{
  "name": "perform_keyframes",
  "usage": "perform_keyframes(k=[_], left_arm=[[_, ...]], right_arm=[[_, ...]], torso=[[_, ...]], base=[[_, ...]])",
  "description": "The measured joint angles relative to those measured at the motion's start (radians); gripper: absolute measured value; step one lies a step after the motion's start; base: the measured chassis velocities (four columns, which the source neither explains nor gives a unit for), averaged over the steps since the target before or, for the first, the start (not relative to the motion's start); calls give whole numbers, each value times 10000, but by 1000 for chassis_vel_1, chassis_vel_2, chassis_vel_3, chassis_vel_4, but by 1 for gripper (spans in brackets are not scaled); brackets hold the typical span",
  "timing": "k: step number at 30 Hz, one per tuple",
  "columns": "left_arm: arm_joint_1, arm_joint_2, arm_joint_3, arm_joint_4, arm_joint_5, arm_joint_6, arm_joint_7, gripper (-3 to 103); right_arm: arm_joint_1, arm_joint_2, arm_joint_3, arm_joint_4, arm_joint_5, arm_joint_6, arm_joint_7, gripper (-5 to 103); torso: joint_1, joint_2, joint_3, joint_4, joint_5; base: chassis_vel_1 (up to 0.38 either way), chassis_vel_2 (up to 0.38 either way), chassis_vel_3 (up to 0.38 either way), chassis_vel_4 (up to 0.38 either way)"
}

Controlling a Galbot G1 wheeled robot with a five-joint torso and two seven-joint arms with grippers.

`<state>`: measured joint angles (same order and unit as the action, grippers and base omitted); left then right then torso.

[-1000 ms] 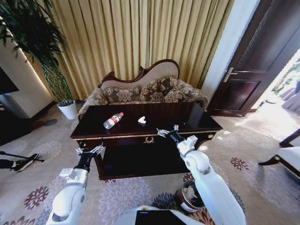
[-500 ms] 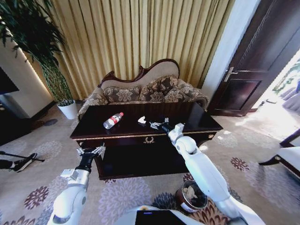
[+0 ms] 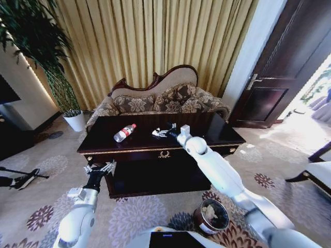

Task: Move to the front of the table and place the trash on the table into the trash bin.

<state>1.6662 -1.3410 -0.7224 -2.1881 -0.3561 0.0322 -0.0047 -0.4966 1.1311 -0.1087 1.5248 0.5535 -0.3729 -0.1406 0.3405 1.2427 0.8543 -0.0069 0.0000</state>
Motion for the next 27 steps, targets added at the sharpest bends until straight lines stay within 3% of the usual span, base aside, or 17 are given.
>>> perform_keyframes(k=[5, 11, 20, 27], left_arm=[[-4, -66, -53, 21, -4, -20, 1, 100], [12, -80, -125, 27, -19, -68, 19, 100], [23, -84, -171, -46, -47, -100, 32, 100], [71, -91, -292, -20, -82, -267, 109, 100]], right_arm=[[452, -3, -520, -9, 630, -1143, 0, 100], [599, 258, -734, -12, 1172, -1669, 0, 100], [608, 794, -766, -432, 1185, -1513, 0, 100], [595, 709, -289, -796, 690, -699, 0, 100]], torso=[[0, 0, 0, -2, 1], [0, 0, 0, -1, 0], [0, 0, 0, 0, 1], [0, 0, 0, -1, 2]], base=[[0, 0, 0, 0], [0, 0, 0, 0], [0, 0, 0, 0], [0, 0, 0, 0]])
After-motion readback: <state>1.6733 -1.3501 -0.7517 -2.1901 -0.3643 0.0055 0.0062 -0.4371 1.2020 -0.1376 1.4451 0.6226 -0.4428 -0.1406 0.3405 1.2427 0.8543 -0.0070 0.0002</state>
